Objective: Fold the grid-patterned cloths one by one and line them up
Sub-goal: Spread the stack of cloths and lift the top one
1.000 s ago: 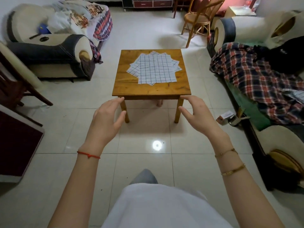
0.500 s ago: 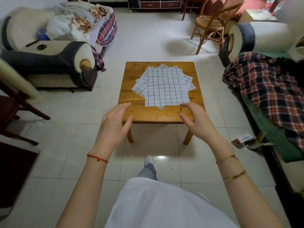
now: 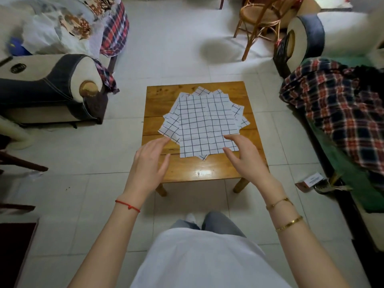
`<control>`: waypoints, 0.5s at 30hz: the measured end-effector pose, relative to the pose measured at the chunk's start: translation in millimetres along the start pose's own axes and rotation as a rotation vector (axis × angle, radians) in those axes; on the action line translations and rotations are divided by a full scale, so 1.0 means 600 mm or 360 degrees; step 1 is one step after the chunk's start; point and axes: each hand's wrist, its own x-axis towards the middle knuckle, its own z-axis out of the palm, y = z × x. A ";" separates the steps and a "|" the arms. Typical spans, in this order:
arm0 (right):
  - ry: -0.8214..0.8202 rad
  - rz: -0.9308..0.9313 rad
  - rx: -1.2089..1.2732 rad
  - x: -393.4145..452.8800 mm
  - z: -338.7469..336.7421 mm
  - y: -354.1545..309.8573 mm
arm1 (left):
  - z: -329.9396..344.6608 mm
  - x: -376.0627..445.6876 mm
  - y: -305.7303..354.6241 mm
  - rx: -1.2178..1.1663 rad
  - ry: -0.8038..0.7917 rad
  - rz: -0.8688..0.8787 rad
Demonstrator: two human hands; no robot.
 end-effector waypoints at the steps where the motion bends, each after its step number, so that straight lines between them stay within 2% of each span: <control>1: -0.0008 0.0014 -0.0005 0.012 0.002 0.011 | 0.009 0.013 -0.003 -0.0004 -0.0017 -0.0003; 7: -0.0035 0.0097 -0.0025 0.087 0.010 0.092 | 0.078 0.091 -0.017 -0.0078 -0.0055 -0.0001; 15: -0.0139 0.0206 -0.0107 0.182 0.040 0.227 | 0.177 0.182 -0.056 0.0046 -0.0179 0.0000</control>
